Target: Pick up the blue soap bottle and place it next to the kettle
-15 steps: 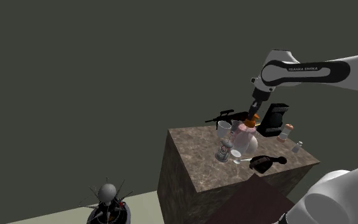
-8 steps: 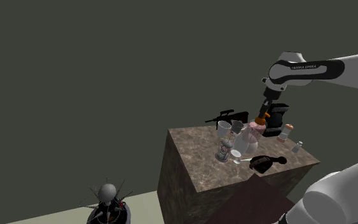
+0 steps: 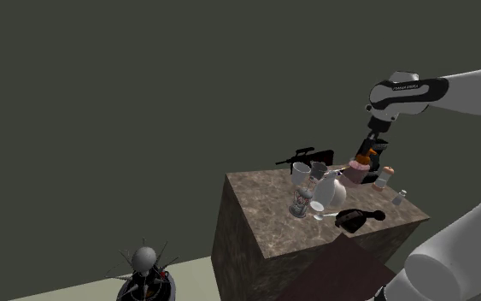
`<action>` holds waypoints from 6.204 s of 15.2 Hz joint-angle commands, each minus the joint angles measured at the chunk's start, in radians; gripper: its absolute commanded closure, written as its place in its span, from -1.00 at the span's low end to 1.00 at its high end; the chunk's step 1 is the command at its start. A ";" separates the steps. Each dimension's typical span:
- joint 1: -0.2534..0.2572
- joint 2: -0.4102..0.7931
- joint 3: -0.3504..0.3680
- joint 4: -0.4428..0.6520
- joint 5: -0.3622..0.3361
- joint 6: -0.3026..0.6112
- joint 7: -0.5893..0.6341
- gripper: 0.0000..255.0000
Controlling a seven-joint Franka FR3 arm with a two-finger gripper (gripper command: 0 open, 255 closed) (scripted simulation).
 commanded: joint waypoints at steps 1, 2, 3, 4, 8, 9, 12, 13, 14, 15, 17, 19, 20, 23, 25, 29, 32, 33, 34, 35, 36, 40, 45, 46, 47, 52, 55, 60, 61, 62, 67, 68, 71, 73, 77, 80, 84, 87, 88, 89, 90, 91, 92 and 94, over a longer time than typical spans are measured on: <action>-0.020 0.049 -0.034 0.056 0.024 -0.009 -0.067 1.00; -0.030 0.078 -0.049 0.085 0.041 -0.013 -0.098 1.00; -0.041 0.108 -0.063 0.116 0.058 -0.017 -0.129 1.00; -0.054 0.139 -0.075 0.148 0.077 -0.022 -0.161 1.00; -0.121 0.276 -0.112 0.292 0.164 -0.054 -0.284 1.00; -0.142 0.312 -0.118 0.332 0.187 -0.066 -0.313 1.00; -0.217 0.426 -0.126 0.467 0.257 -0.109 -0.393 1.00; -0.245 0.465 -0.126 0.517 0.280 -0.126 -0.417 1.00; -0.276 0.505 -0.124 0.570 0.302 -0.145 -0.439 1.00; -0.308 0.546 -0.121 0.627 0.324 -0.166 -0.459 1.00; -0.378 0.632 -0.111 0.753 0.366 -0.213 -0.494 1.00; -0.436 0.701 -0.100 0.862 0.396 -0.255 -0.513 1.00; -0.432 0.700 -0.099 0.845 0.395 -0.241 -0.514 1.00; -0.422 0.697 -0.098 0.798 0.395 -0.199 -0.517 1.00; -0.417 0.697 -0.098 0.770 0.396 -0.172 -0.520 1.00; -0.408 0.700 -0.095 0.720 0.400 -0.120 -0.525 1.00; -0.403 0.706 -0.092 0.686 0.404 -0.083 -0.529 1.00; -0.402 0.708 -0.091 0.676 0.406 -0.071 -0.531 1.00; -0.401 0.710 -0.090 0.666 0.408 -0.059 -0.532 1.00; -0.400 0.713 -0.089 0.656 0.410 -0.048 -0.534 1.00; -0.399 0.716 -0.087 0.647 0.412 -0.036 -0.535 1.00; -0.397 0.730 -0.081 0.613 0.421 0.009 -0.542 1.00; -0.398 0.751 -0.072 0.578 0.435 0.063 -0.551 1.00; -0.398 0.756 -0.070 0.572 0.438 0.073 -0.552 1.00; -0.399 0.761 -0.068 0.566 0.441 0.083 -0.554 1.00; -0.402 0.788 -0.056 0.541 0.458 0.133 -0.564 1.00; -0.406 0.807 -0.048 0.529 0.468 0.161 -0.569 1.00; -0.413 0.840 -0.034 0.515 0.486 0.207 -0.579 1.00; -0.415 0.847 -0.031 0.513 0.490 0.216 -0.581 1.00; -0.416 0.855 -0.028 0.511 0.493 0.224 -0.583 1.00; -0.426 0.893 -0.012 0.506 0.512 0.266 -0.592 1.00; -0.428 0.901 -0.008 0.506 0.515 0.274 -0.594 1.00; -0.430 0.907 -0.005 0.506 0.518 0.281 -0.596 1.00; -0.430 0.907 -0.005 0.506 0.518 0.281 -0.596 1.00; -0.430 0.907 -0.005 0.505 0.518 0.281 -0.596 -1.00; -0.430 0.907 -0.005 0.505 0.518 0.281 -0.596 -1.00; -0.418 0.866 -0.022 0.505 0.500 0.241 -0.586 -1.00; -0.409 0.832 -0.036 0.510 0.483 0.204 -0.577 -1.00; -0.409 0.832 -0.036 0.510 0.483 0.204 -0.577 -1.00; -0.409 0.832 -0.036 0.510 0.483 0.204 -0.577 -1.00; -0.409 0.832 -0.036 0.510 0.483 0.204 -0.577 -1.00; -0.409 0.832 -0.036 0.510 0.483 0.204 -0.577 -1.00; -0.409 0.832 -0.036 0.510 0.483 0.204 -0.577 -1.00; -0.409 0.832 -0.036 0.510 0.483 0.204 -0.577 -1.00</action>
